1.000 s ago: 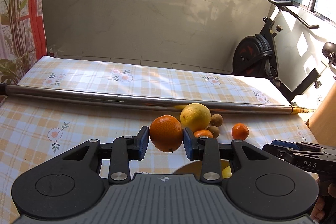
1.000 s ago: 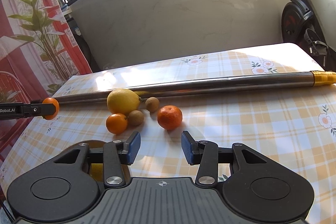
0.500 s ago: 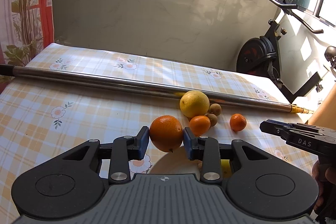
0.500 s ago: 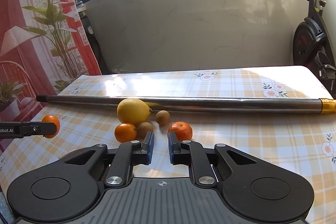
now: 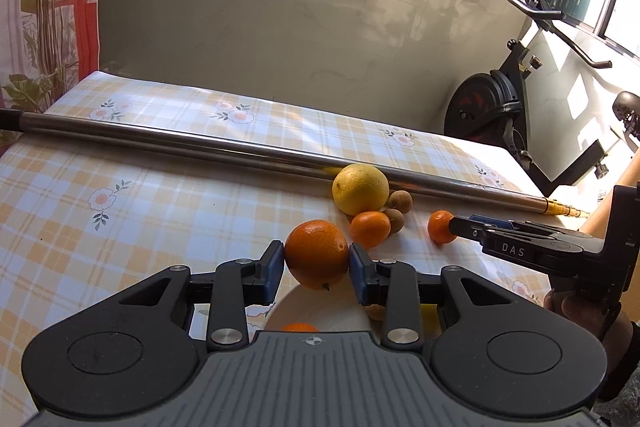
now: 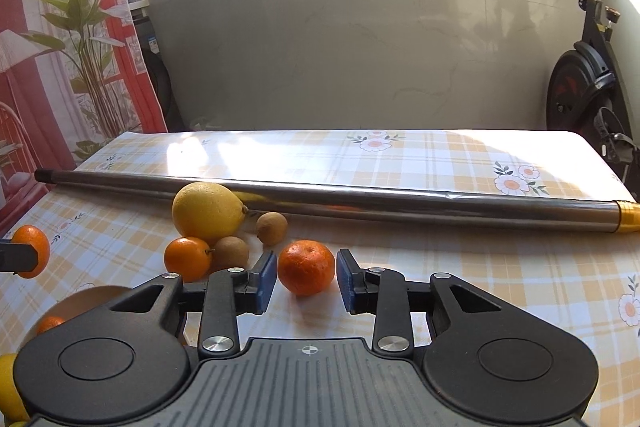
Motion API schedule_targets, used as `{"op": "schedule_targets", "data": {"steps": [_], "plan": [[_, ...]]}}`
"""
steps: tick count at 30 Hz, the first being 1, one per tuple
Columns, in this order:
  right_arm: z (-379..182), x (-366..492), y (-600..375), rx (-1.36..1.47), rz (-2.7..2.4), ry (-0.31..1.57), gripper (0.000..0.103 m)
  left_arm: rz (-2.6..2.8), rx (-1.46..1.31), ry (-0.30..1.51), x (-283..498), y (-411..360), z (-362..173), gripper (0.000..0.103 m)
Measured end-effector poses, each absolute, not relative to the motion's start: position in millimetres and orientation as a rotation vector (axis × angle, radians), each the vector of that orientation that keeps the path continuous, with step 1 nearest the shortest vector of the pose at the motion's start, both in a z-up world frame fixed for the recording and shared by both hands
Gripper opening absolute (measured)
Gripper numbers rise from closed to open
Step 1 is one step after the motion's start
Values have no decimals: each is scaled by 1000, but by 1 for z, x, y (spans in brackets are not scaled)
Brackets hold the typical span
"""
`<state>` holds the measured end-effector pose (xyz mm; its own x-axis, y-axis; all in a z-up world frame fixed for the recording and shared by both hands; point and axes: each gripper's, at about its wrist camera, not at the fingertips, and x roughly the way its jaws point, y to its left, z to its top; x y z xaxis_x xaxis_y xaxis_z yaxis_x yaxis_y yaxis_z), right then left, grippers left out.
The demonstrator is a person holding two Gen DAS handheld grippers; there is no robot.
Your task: Organize fruits
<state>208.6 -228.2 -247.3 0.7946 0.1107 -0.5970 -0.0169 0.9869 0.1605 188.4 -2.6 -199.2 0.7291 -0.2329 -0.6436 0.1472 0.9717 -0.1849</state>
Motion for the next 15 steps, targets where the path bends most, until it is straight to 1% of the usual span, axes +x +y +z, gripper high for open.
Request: {"op": "schedule_targets", "data": {"steps": [5, 7, 12, 15], "plan": [[-256, 222, -221, 118, 65, 668, 31, -213, -123, 728, 189, -3, -200, 37], [-259, 226, -221, 120, 68, 676, 34, -215, -122, 731, 189, -4, -200, 37], [-264, 231, -216, 131, 71, 694, 37, -218, -120, 741, 190, -5, -203, 37], [-264, 231, -217, 142, 69, 699, 35, -222, -116, 743, 189, -7, -204, 37]]}}
